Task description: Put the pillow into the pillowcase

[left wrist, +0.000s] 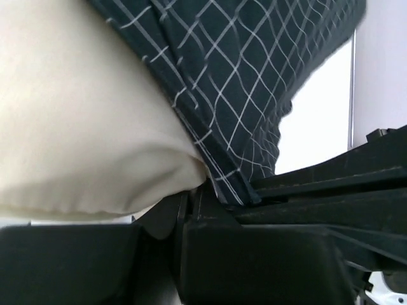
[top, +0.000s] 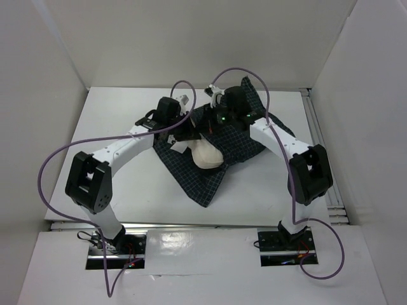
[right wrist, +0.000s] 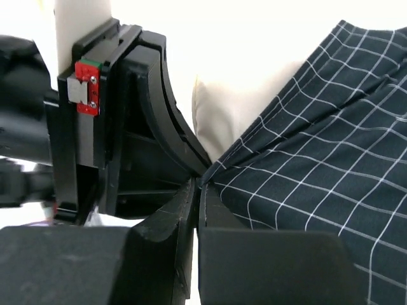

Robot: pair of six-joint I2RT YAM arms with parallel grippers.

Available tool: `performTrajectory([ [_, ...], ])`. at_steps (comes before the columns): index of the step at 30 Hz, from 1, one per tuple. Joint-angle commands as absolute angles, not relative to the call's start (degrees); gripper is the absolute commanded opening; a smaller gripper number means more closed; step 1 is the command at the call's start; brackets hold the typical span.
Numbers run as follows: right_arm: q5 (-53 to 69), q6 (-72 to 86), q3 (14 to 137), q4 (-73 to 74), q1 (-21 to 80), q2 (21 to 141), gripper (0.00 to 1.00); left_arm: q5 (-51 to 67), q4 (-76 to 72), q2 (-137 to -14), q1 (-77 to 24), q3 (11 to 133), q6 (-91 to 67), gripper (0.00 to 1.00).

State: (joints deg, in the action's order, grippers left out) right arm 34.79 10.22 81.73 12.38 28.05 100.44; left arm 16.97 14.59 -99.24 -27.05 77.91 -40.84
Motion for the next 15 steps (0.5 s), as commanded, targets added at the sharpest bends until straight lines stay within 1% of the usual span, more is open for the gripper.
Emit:
performTrajectory([
  [1, 60.21, 19.34, 83.25, 0.44, 33.49, 95.89, 0.0, 14.51, -2.46, -97.38, -30.67, 75.77, -43.76, 0.0],
  [6, 65.55, 26.35, 78.05, -7.71, 32.87, 95.89, 0.0, 7.48, -7.11, -101.15, -32.69, 66.81, -46.14, 0.0],
  [8, 66.97, 28.73, 77.52, -10.17, 32.26, 95.89, 0.0, 7.11, -10.27, -105.18, -33.31, 62.94, -48.69, 0.0],
  [11, 67.68, 29.01, 78.13, -8.98, 31.73, 95.27, 0.0, 7.3, -12.91, -109.06, -33.31, 61.35, -51.23, 0.0],
  [12, 66.28, 28.31, 78.13, -5.31, 31.73, 95.27, 0.0, 6.6, -12.92, -110.46, -33.83, 61.35, -51.94, 0.0],
  [14, 64.79, 27.69, 78.13, -2.74, 31.11, 95.27, 0.0, 6.06, -12.92, -110.48, -33.84, 61.35, -53.25, 0.0],
  [15, 61.9, 27.69, 77.09, -0.64, 30.33, 95.27, 0.0, 6.06, -13.44, -109.96, -33.84, 60.56, -53.26, 0.0],
])
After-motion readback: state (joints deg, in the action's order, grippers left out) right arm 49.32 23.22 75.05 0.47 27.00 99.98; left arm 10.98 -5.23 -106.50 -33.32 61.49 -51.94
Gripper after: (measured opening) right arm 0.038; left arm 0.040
